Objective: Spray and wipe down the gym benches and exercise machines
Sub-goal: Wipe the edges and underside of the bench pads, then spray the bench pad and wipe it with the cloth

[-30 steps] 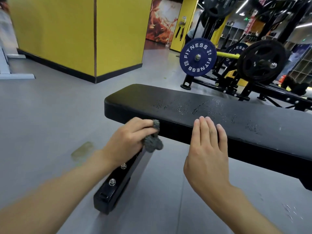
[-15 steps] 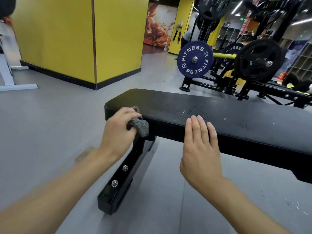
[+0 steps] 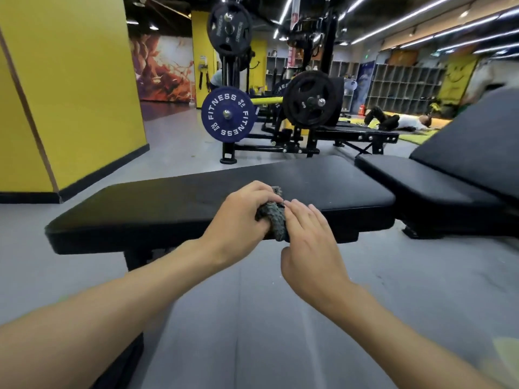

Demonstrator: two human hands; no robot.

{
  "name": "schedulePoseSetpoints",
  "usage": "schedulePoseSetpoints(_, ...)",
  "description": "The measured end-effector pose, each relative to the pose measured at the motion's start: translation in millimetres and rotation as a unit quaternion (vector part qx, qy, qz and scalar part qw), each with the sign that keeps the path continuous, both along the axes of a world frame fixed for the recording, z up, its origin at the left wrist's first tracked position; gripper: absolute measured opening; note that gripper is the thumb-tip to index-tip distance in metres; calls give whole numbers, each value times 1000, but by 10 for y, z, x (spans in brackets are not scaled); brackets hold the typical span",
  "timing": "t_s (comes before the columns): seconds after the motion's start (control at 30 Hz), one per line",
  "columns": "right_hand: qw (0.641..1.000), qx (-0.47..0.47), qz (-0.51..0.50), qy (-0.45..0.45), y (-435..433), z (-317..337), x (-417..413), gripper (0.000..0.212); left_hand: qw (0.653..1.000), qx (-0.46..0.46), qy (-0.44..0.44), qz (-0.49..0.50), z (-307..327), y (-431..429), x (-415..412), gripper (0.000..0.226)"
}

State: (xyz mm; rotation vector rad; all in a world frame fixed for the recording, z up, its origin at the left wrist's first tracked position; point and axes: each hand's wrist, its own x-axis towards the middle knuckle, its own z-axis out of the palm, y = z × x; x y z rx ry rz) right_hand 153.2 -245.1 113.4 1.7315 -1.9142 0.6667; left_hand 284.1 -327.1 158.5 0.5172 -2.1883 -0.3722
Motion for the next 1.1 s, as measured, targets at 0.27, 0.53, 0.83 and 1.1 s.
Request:
schedulePoseSetpoints(0.27,989,-82,-27,-122,850,96,-1013,57,993,5,-81,-82,199,685,-1267,27)
schedulePoseSetpoints(0.53,935,-4,-193,-298,2011,-286,-2104,32,966,130,-156,-162,-201,1776,-2673,21)
schedulePoseSetpoints(0.83,807,-4,-423,-411,3374,-1256,-3336,42,905,326,-210,-174,-970,2787,-3770,21)
schedulePoseSetpoints(1.1,679,-38,-543,-494,3870,-1691,-4283,55,888,398,-196,-121,-1223,3044,-4238,9)
